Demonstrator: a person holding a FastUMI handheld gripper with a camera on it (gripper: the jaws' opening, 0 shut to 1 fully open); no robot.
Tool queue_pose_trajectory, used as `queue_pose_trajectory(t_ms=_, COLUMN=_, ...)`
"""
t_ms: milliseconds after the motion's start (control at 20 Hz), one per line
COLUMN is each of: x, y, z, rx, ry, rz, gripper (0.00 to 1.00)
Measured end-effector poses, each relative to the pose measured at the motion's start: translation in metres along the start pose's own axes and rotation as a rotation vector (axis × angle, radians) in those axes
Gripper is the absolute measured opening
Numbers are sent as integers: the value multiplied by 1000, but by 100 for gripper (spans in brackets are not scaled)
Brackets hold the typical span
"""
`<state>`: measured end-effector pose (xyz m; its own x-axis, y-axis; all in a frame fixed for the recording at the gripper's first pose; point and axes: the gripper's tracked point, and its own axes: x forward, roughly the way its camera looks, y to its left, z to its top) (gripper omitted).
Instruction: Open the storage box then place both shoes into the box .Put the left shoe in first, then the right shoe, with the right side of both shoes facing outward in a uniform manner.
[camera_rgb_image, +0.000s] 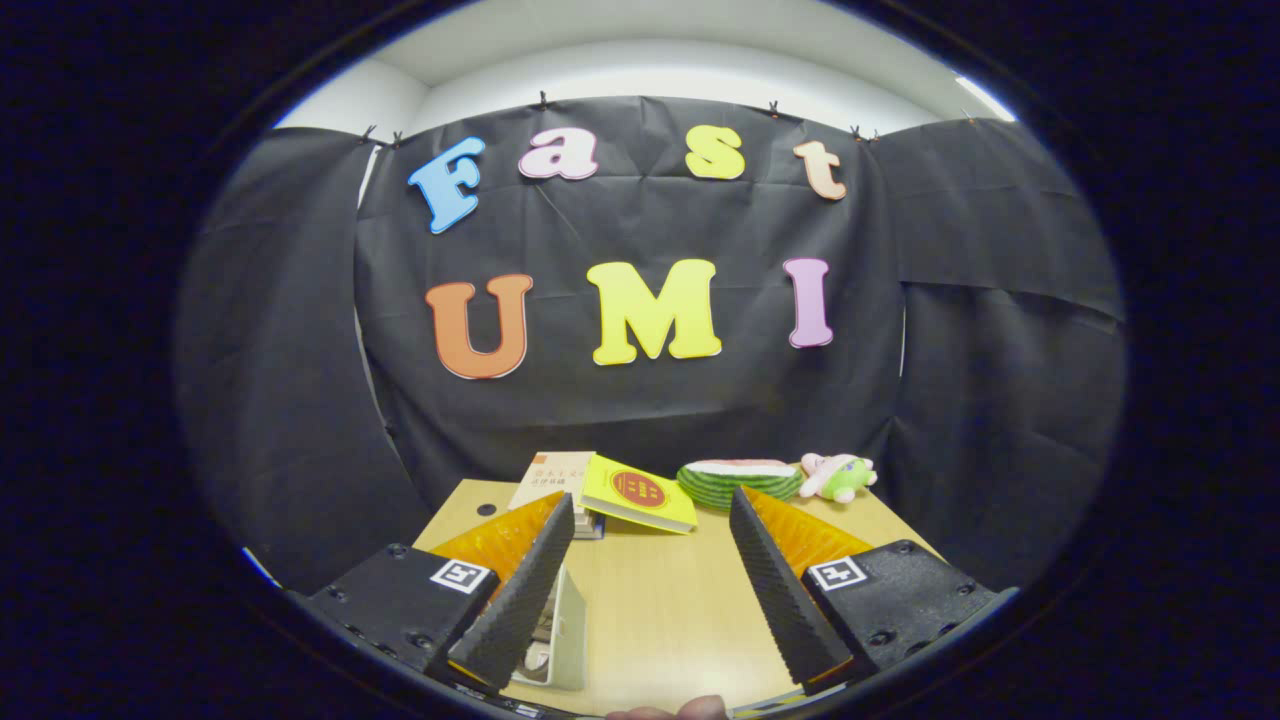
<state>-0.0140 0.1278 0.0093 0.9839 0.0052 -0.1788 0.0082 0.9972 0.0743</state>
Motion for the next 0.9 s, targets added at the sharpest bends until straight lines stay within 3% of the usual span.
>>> queue_pose_trajectory(t_ms=900, x=15, y=-7, z=-8, rx=13, ry=32, rz=13, gripper=100)
